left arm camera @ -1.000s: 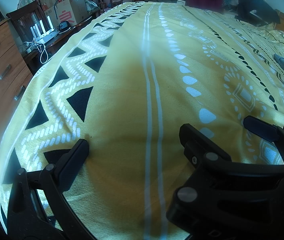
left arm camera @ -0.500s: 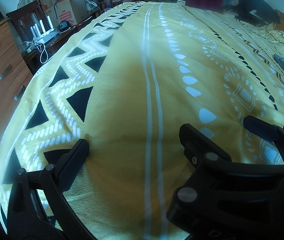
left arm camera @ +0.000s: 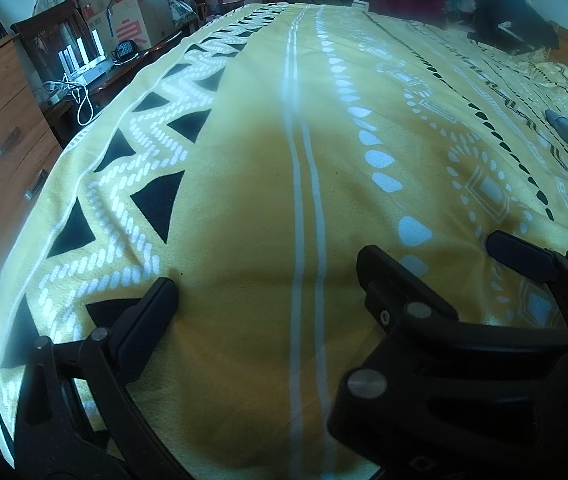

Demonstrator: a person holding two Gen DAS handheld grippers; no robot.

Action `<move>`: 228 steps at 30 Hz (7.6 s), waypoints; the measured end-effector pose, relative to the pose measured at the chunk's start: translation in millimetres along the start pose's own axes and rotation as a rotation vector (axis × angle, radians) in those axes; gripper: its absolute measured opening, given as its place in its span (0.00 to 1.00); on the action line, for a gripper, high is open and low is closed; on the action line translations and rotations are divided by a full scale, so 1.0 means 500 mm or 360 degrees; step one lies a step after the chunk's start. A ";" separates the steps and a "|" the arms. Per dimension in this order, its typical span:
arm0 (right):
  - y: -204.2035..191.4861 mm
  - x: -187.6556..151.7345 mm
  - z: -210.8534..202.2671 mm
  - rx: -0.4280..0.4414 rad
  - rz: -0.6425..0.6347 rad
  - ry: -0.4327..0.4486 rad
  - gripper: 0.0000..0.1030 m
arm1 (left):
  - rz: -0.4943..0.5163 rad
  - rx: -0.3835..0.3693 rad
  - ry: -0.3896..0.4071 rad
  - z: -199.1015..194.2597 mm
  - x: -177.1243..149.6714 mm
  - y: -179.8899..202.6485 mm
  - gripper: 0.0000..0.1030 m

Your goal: Fold small clothes

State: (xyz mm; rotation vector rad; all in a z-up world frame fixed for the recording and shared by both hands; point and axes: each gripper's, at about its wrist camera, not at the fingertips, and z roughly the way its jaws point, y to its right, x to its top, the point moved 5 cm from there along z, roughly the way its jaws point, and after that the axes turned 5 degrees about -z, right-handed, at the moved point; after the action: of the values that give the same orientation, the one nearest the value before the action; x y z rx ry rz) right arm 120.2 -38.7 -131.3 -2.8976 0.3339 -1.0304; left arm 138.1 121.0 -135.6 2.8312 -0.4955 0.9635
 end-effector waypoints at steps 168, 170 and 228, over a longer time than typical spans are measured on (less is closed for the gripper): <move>-0.066 -0.274 -0.193 -0.0123 0.0046 0.0484 1.00 | 0.0060 0.0118 0.0458 -0.182 -0.232 -0.064 1.00; -0.067 -0.274 -0.193 -0.0123 0.0046 0.0484 1.00 | 0.0060 0.0118 0.0458 -0.182 -0.232 -0.064 1.00; -0.065 -0.278 -0.209 -0.0131 0.0046 0.0491 1.00 | 0.0060 0.0118 0.0458 -0.182 -0.233 -0.063 1.00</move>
State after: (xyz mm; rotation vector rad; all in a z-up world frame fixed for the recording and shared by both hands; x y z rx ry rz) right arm -44.4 26.1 -132.0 -2.7888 0.4386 -1.4948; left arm 9.9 200.9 -134.5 2.6874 -0.4887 1.3949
